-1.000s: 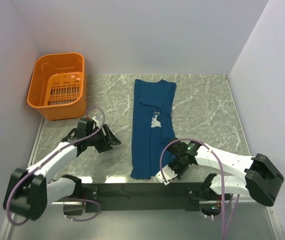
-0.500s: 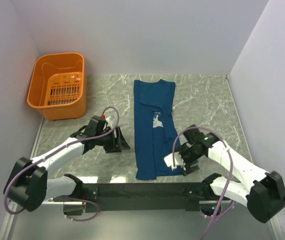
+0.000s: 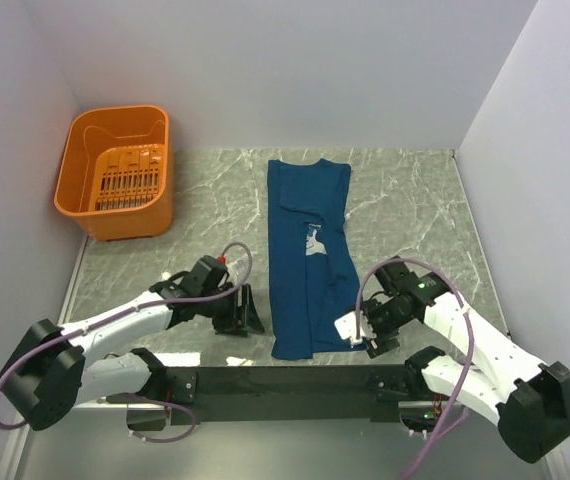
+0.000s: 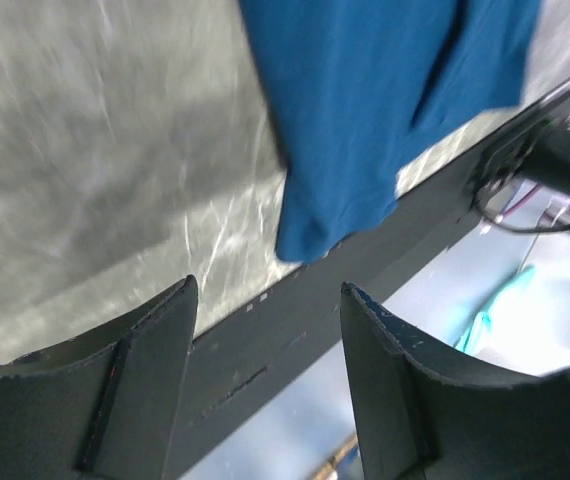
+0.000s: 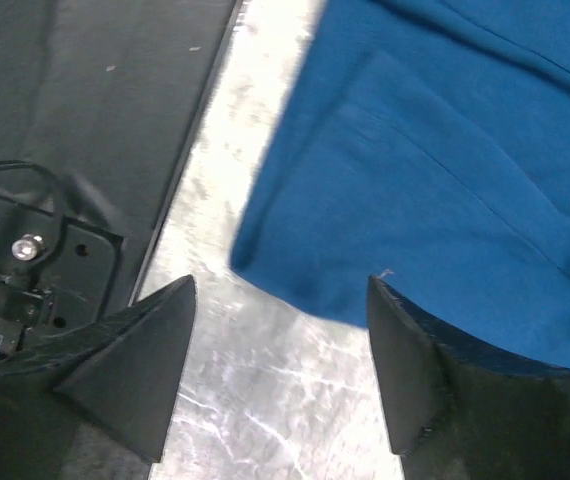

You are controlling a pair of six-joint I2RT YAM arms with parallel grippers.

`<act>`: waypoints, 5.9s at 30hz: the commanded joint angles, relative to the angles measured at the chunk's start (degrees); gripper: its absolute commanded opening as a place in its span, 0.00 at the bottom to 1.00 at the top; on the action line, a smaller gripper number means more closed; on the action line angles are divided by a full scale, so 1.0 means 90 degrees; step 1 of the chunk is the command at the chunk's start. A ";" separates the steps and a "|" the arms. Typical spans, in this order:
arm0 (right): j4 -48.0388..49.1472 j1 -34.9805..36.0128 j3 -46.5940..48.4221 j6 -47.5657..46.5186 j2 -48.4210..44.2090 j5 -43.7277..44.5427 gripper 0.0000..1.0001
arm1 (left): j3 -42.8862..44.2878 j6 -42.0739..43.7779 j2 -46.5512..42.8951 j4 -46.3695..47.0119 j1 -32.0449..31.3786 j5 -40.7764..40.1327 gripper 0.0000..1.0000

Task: Fold and stack the t-shirts
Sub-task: Fold the tshirt

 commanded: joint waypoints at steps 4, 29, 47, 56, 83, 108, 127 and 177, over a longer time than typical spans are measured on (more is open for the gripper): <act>0.0524 0.0882 -0.0183 -0.0082 0.0325 0.0653 0.67 | 0.0132 -0.0761 0.0626 0.0707 -0.0831 -0.0030 0.64; 0.1208 0.1332 -0.0642 -0.0170 0.0941 0.1260 0.44 | 0.0748 -0.1024 0.2639 0.1342 -0.1759 0.0283 0.29; 0.0643 0.0864 -0.0009 0.0484 0.0766 0.0177 0.00 | 0.0865 -0.1259 0.2141 0.1509 -0.1400 0.1151 0.01; 0.0465 -0.0239 0.0841 0.1128 0.1203 -0.0800 0.00 | 0.1343 -0.1162 0.2335 0.1441 -0.0042 0.2089 0.01; 0.2028 -0.1871 0.4904 0.4341 0.5472 -0.0703 0.00 | 0.5542 -0.0497 0.5656 0.0269 0.2117 0.2548 0.01; 0.2790 -0.1988 0.5900 0.5835 0.6332 -0.0215 0.00 | 0.7651 -0.0780 0.7150 -0.0015 0.2381 0.2305 0.01; 0.2311 -0.2086 0.5959 0.7030 0.5550 -0.0094 0.56 | 0.7684 0.0917 0.5209 -0.0668 0.2450 0.0449 0.63; 0.1287 -0.2574 0.3049 0.7418 0.4701 -0.0029 0.00 | 0.3064 0.1388 0.3450 -0.0240 0.0809 0.0213 0.01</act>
